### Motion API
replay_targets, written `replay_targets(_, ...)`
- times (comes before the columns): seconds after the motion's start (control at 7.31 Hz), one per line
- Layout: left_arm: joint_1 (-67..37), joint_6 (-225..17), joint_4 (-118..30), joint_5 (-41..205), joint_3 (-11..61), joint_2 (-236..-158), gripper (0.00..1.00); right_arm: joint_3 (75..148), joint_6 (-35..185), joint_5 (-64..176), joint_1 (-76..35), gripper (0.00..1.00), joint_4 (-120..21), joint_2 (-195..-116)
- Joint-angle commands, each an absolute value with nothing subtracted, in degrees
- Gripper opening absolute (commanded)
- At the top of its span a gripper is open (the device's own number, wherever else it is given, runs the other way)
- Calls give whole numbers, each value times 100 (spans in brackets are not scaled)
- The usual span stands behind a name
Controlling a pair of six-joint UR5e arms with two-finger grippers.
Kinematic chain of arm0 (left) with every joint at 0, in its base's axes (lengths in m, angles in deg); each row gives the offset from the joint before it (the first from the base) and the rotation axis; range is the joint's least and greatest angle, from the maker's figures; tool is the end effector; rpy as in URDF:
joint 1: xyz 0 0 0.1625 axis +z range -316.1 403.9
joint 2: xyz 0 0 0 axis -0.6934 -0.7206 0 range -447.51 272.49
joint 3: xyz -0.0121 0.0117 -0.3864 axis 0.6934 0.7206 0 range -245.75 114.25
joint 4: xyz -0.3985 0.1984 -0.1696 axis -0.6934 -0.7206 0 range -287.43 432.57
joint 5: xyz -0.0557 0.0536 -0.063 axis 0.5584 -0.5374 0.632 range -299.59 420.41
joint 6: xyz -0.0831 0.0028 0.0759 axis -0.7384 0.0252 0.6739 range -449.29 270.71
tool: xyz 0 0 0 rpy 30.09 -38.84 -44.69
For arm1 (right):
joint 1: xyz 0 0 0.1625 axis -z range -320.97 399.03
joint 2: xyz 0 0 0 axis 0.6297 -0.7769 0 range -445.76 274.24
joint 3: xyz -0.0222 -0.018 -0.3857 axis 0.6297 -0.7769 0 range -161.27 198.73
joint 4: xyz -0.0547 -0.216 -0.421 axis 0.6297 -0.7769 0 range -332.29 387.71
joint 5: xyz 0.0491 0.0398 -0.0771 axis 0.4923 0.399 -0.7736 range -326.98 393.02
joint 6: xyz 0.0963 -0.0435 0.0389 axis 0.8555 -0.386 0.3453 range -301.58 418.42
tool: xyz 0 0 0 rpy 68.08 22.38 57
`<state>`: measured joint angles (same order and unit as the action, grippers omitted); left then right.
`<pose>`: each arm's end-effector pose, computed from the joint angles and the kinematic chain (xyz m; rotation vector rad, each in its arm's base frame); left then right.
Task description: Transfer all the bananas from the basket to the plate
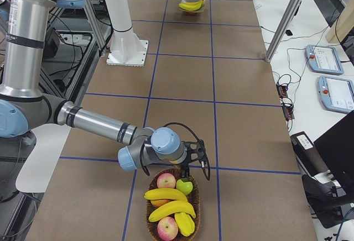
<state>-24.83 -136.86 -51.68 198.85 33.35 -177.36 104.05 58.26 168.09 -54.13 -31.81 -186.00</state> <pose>0.1627 -0.5532 0.4644 0.1285 1.0587 -0.0961 0.0805 -0.4867 0.7107 0.2800 -0.7737 -0.0574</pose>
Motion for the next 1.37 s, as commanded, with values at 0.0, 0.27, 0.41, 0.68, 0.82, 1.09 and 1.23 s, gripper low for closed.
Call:
replay_targets(0.0,-2483,-13693,-5162,19849,3348,-17733,100,10416,5130,16644,-5537,100,-4137,-18436)
replay_targets(0.27,-2492,-13693,-5171,19831,3366,-17707,100,10434,5296,16118,-5519,100,-4434,-18613)
replay_targets(0.41,-2492,-13701,-5171,19822,3409,-17681,100,10451,5575,16107,-5511,100,-4793,-18569)
replay_targets(0.68,-2501,-13701,-5171,19822,3489,-17654,100,10356,6543,16186,-5362,100,-4806,-18578)
replay_targets(0.82,-2501,-13701,-5171,19822,3489,-17646,100,10294,6562,16230,-5335,99,-4806,-18604)
replay_targets(1.09,-2501,-13701,-5171,19822,3489,-17654,100,10171,6563,16344,-5247,98,-4797,-18613)
replay_targets(1.23,-2492,-13693,-5171,19822,3489,-17646,100,10083,6528,16353,-5238,97,-4779,-18622)
